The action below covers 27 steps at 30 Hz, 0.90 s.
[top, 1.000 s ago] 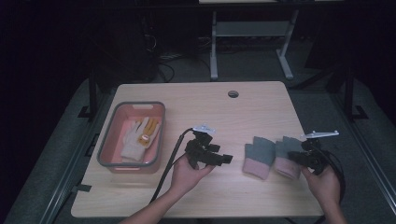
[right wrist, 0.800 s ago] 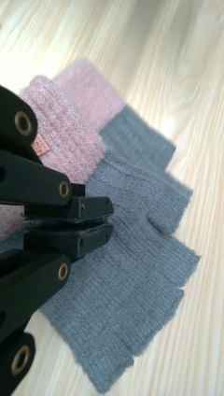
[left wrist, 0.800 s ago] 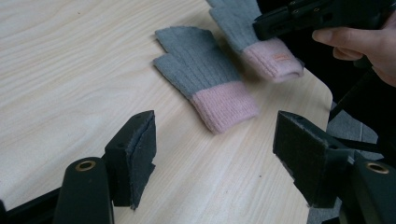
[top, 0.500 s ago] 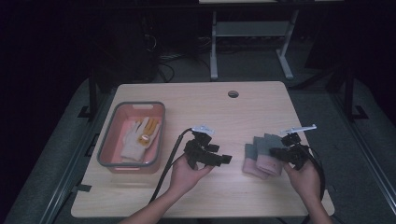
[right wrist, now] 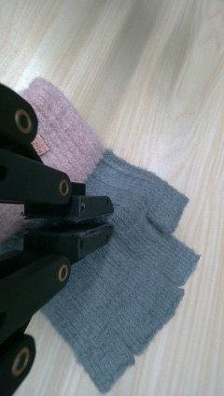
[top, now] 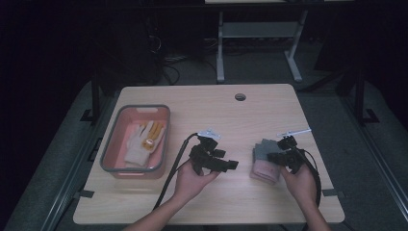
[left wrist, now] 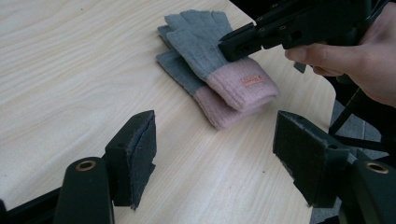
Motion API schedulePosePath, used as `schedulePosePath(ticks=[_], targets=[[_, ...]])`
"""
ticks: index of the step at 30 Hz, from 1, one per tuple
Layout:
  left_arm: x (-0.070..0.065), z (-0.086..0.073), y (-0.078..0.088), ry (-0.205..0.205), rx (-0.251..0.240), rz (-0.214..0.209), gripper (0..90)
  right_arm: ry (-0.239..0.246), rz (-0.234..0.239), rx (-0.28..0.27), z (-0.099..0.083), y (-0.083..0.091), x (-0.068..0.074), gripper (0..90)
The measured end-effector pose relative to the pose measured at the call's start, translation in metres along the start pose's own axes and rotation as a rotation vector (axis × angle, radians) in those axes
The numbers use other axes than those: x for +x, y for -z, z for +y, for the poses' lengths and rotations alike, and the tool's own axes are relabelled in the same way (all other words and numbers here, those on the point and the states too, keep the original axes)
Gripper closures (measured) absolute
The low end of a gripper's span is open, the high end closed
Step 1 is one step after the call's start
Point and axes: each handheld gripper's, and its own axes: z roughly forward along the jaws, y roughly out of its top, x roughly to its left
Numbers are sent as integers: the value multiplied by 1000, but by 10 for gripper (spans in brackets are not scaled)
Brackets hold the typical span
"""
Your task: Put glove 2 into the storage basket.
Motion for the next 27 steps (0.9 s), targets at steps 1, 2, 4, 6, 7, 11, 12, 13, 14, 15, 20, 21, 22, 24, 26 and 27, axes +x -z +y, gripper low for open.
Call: schedulePosePath(ticks=[1, 2, 4, 6, 7, 11, 12, 13, 14, 15, 20, 21, 22, 24, 26, 27], targets=[[0, 0, -1, 0, 4, -2, 302, -6, 2, 4, -1, -3, -1, 847], [0, -1, -3, 1, 7, -3, 302, -13, 1, 11, -1, -4, -1, 842], [0, -1, -5, 2, 9, -4, 302, -14, 4, 10, -2, -7, -2, 834], [0, -1, -8, 3, 16, -7, 302, -23, 7, 10, -2, -8, -3, 811], [0, -1, -12, 10, 21, -13, 302, -29, 20, 6, -2, -7, -4, 787], [-1, 0, -19, 17, 25, -22, 302, -41, 37, -7, -2, -3, -6, 685], [-2, 0, -21, 20, 28, -24, 301, -50, 38, -12, -2, -1, -7, 675], [-2, 1, -24, 20, 29, -26, 301, -67, 46, -20, -3, 2, -10, 631], [-3, 2, -26, 20, 31, -29, 301, -67, 46, -20, -3, 2, -10, 631], [-4, 2, -28, 23, 32, -33, 301, -77, 52, -23, -4, 3, -12, 623], [-7, 6, -41, 34, 39, -51, 302, -86, 67, -44, -8, 8, -21, 572], [-7, 7, -43, 36, 43, -57, 302, -88, 72, -45, -9, 9, -22, 559], [-7, 8, -48, 45, 47, -69, 309, -91, 70, -50, -12, 10, -25, 545], [-7, 9, -51, 51, 47, -75, 309, -94, 70, -51, -13, 11, -26, 534], [-8, 10, -55, 59, 49, -82, 309, -105, 74, -58, -17, 12, -31, 511], [-8, 10, -57, 62, 49, -86, 309, -105, 74, -58, -17, 12, -31, 511]])
